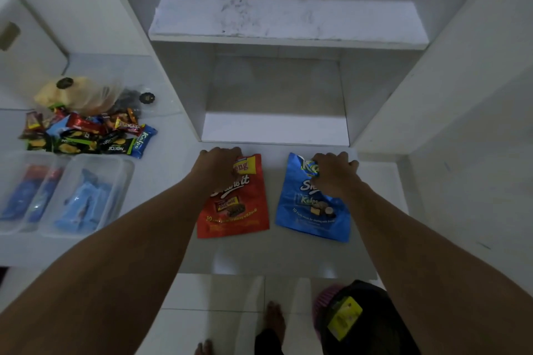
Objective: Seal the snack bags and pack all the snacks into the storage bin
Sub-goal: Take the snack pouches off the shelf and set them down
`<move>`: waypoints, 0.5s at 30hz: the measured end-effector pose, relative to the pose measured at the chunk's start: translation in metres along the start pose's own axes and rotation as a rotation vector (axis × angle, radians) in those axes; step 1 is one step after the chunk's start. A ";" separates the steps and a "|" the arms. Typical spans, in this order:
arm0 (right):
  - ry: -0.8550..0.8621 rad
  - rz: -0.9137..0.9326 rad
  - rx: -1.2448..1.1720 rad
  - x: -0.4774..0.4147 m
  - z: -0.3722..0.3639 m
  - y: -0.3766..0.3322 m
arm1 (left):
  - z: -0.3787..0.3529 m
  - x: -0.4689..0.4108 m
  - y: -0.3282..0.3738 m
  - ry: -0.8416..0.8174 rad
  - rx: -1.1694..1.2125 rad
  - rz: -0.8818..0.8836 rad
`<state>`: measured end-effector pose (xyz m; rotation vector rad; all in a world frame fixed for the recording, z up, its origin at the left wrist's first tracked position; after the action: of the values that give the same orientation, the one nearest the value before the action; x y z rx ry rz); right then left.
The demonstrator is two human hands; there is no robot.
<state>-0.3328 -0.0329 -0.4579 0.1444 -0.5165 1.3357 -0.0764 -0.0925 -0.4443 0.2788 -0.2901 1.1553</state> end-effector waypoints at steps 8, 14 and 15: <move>0.061 -0.010 -0.057 0.027 0.032 -0.006 | 0.041 0.011 0.004 -0.003 0.222 -0.027; 0.186 0.004 -0.022 0.075 0.072 -0.008 | 0.096 0.030 0.022 0.097 0.219 -0.156; 0.209 0.002 -0.057 0.085 0.079 -0.007 | 0.108 0.036 0.027 0.117 0.217 -0.182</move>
<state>-0.3360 0.0106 -0.3495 -0.0420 -0.3772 1.3191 -0.0969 -0.0902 -0.3293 0.4180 -0.0339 1.0193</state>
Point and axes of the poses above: each hand's wrist, its own x-axis away from the middle knuckle, its own z-axis out of the back of the hand, y = z × x, the point moved 5 cm from there along -x, towards the middle knuckle, and after that the axes turned 5 degrees about -x, right-handed, at the moved point
